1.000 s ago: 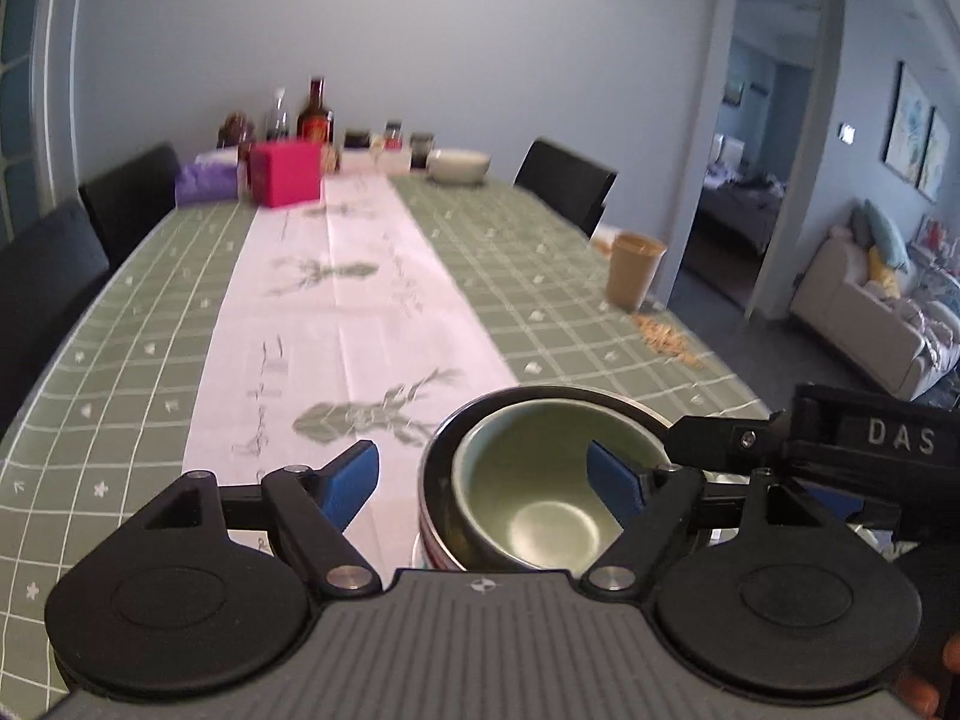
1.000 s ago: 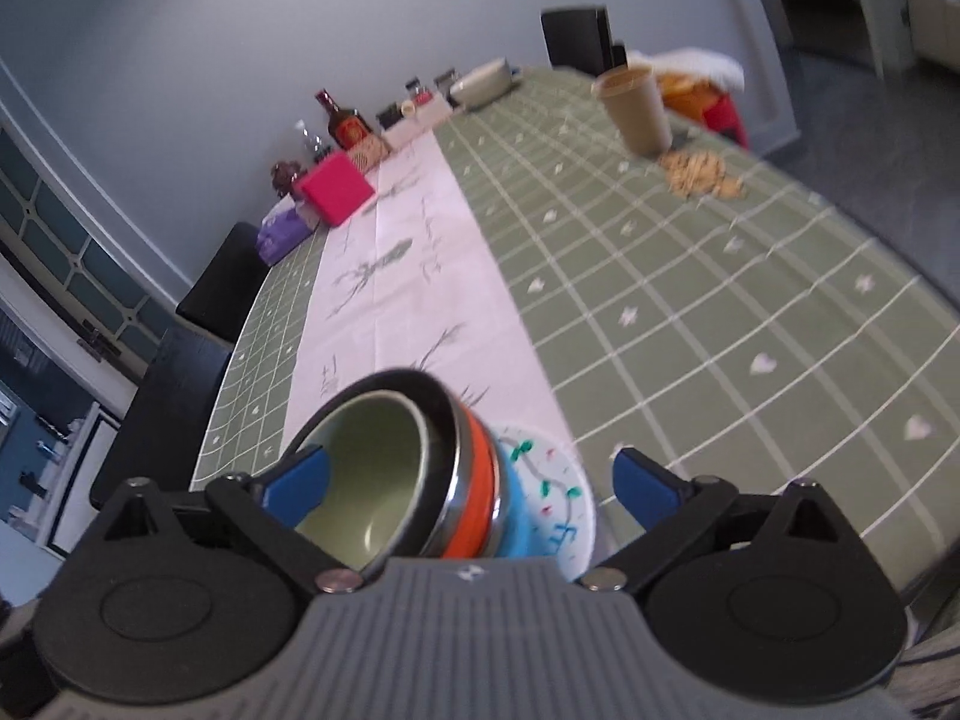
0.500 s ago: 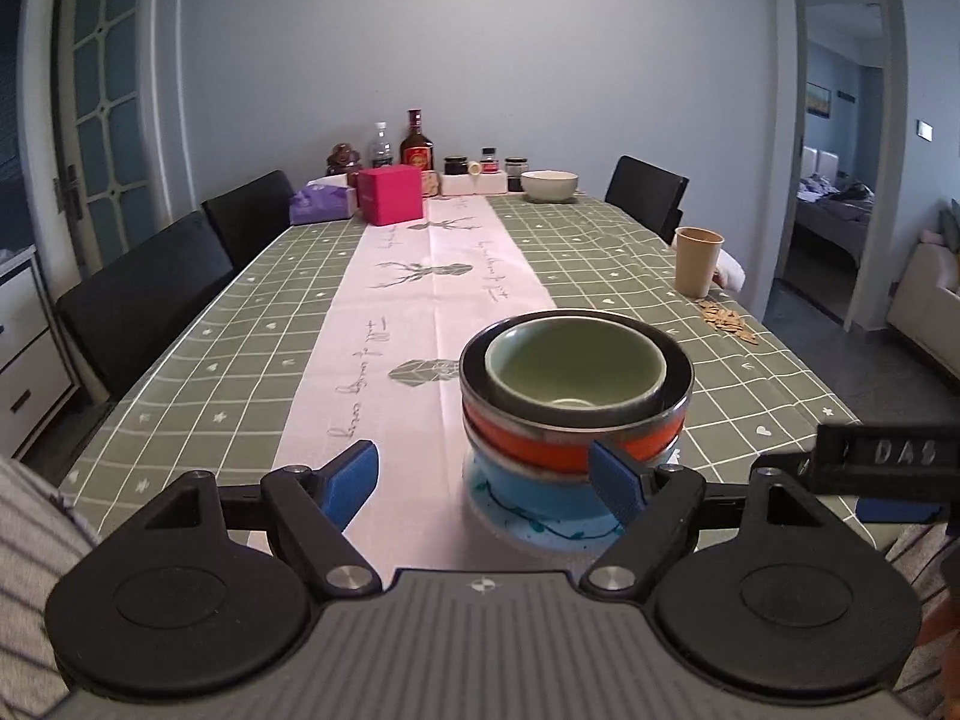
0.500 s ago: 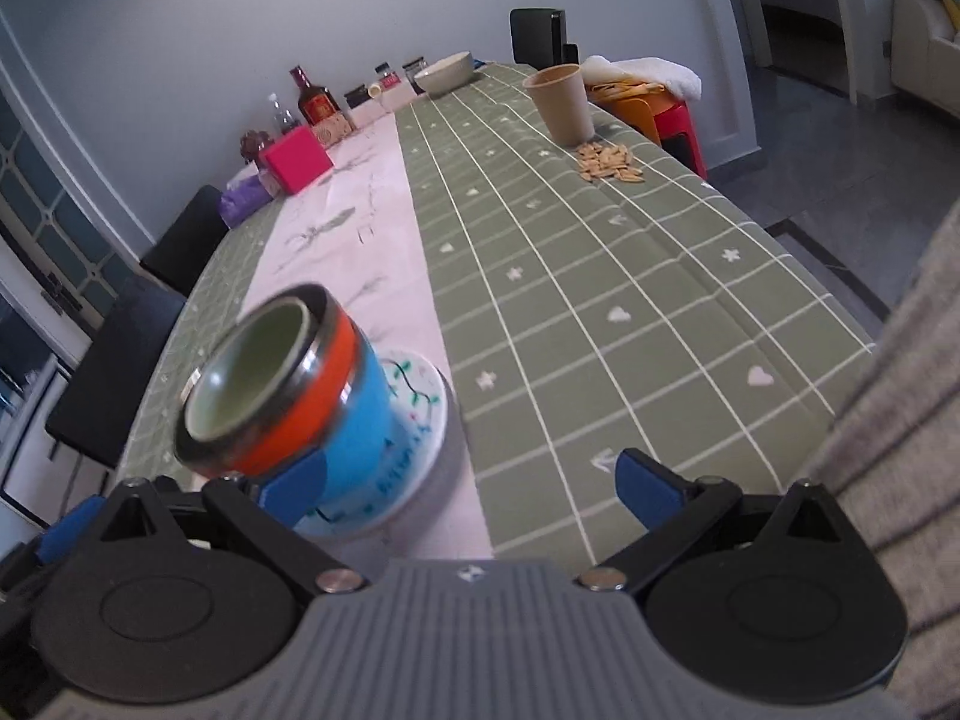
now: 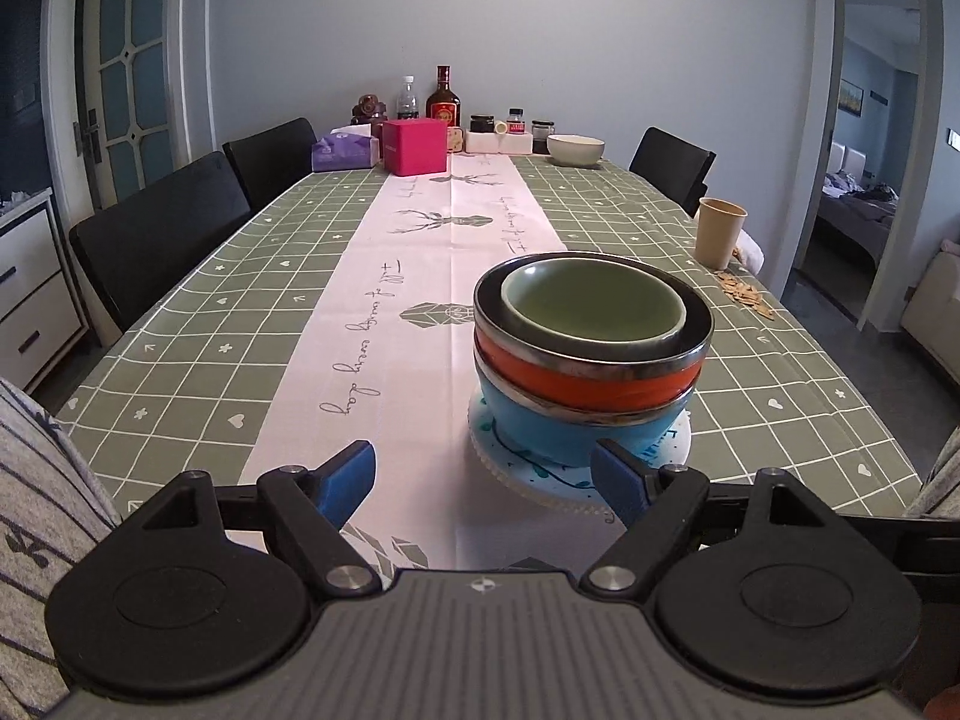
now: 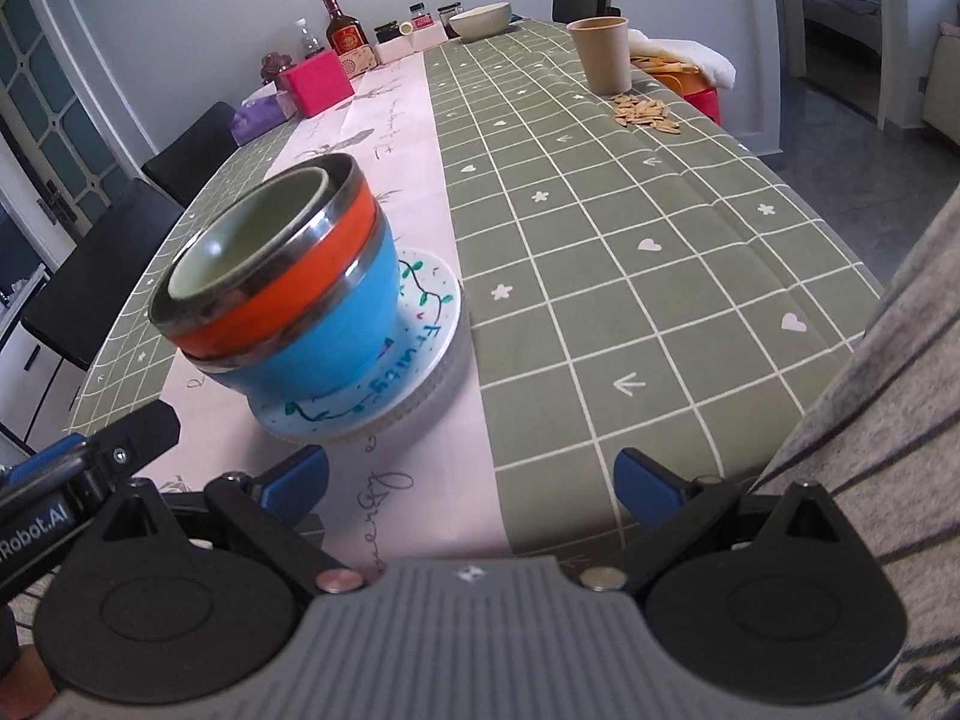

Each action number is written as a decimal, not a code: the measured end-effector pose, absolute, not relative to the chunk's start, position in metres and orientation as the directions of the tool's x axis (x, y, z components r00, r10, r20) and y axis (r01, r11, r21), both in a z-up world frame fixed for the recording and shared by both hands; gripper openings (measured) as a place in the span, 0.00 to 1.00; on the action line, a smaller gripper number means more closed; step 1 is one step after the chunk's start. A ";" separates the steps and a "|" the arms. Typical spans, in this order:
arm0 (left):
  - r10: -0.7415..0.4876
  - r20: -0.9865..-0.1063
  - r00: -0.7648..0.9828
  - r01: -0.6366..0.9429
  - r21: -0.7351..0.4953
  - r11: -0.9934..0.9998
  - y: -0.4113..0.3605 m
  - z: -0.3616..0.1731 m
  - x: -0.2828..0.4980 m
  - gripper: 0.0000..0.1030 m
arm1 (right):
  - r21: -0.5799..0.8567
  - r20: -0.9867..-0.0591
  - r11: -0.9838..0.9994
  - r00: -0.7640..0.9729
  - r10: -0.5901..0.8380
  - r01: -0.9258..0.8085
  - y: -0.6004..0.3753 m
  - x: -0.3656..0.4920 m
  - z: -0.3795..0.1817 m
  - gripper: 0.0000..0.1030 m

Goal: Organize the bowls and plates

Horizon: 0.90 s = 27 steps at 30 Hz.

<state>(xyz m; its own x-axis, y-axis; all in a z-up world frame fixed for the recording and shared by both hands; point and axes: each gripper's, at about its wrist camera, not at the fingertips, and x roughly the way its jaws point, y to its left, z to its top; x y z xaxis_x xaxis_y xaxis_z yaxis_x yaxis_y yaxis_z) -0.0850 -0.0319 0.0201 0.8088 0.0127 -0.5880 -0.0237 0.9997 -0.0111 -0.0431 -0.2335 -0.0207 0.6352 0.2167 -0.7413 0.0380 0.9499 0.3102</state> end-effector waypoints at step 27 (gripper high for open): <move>0.028 -0.635 0.772 -0.026 0.013 1.000 -0.038 0.010 -0.082 0.94 | 0.276 -0.764 0.960 0.618 0.186 0.052 -0.236 -0.043 -0.030 0.96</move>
